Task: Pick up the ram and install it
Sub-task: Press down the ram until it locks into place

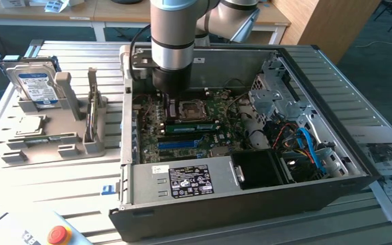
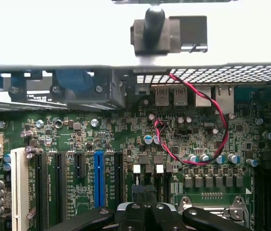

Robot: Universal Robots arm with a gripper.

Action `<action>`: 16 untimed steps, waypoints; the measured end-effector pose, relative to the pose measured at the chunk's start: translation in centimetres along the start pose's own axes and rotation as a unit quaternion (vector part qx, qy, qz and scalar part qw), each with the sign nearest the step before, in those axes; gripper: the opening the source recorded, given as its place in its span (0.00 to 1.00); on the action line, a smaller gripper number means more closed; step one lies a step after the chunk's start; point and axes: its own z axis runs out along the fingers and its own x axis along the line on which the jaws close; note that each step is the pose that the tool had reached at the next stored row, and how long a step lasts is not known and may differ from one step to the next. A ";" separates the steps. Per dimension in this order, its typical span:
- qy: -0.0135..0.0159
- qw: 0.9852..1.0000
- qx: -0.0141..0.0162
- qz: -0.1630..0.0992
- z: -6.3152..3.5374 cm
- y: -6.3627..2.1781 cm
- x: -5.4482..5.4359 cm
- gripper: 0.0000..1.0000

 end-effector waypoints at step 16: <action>0.000 1.000 0.001 0.000 0.00 0.27 0.1 0.10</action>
